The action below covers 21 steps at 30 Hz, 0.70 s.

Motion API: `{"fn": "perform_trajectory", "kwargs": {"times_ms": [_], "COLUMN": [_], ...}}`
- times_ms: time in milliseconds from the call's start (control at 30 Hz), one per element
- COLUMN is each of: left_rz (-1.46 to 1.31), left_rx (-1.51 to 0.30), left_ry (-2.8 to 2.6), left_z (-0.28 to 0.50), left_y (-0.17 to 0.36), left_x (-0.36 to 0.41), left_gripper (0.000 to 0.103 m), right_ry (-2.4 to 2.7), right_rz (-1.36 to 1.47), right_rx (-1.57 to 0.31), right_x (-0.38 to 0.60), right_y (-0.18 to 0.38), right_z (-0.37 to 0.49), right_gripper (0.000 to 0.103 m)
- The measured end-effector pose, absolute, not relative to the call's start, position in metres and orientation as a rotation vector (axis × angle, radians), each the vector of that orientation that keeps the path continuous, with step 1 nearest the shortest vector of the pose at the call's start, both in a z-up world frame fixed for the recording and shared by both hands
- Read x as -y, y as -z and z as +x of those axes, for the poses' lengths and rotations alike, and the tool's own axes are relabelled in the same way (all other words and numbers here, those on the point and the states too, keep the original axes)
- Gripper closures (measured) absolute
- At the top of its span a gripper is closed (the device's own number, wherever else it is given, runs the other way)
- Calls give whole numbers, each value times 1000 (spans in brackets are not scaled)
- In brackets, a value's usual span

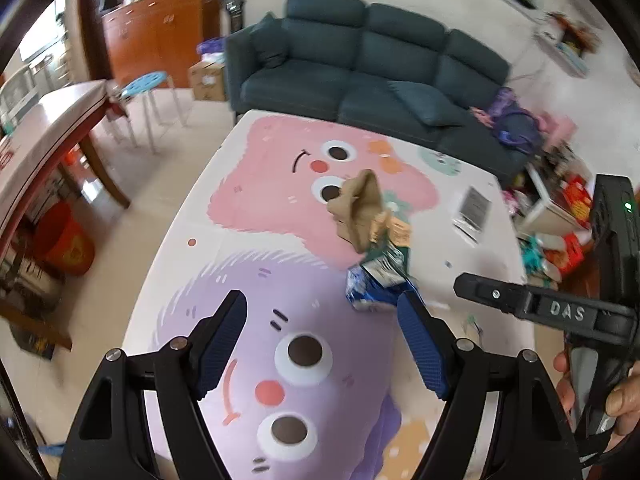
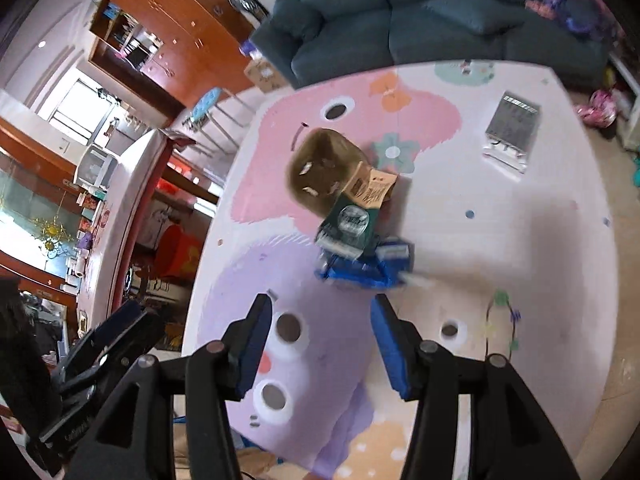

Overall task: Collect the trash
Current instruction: 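Grasp the green-and-tan milk carton with the right tool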

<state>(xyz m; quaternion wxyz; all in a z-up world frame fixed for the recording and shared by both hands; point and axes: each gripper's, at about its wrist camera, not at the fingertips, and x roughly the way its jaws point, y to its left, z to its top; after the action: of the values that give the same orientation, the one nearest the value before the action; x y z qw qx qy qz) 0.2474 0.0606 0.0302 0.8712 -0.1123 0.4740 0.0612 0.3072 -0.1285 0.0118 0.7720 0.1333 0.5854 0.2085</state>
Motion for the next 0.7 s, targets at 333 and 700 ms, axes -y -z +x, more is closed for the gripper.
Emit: {"fn": "perform_trajectory", "kwargs": {"times_ms": [333,700], "left_rz": [-328,-298], "left_rx": [-1065,-1096], "left_ry": [-269,-275], "left_z": [282,287], "left_y": [13,26], "left_x": [-53,-39], "left_gripper": [27,27], "right_ry": [-433,-427], "right_rz": [402,415], "right_rx": [-1420,-1536], "right_x": [110,100], "right_y": [65,103], "right_z": [404,413], "right_gripper": [40,40]}}
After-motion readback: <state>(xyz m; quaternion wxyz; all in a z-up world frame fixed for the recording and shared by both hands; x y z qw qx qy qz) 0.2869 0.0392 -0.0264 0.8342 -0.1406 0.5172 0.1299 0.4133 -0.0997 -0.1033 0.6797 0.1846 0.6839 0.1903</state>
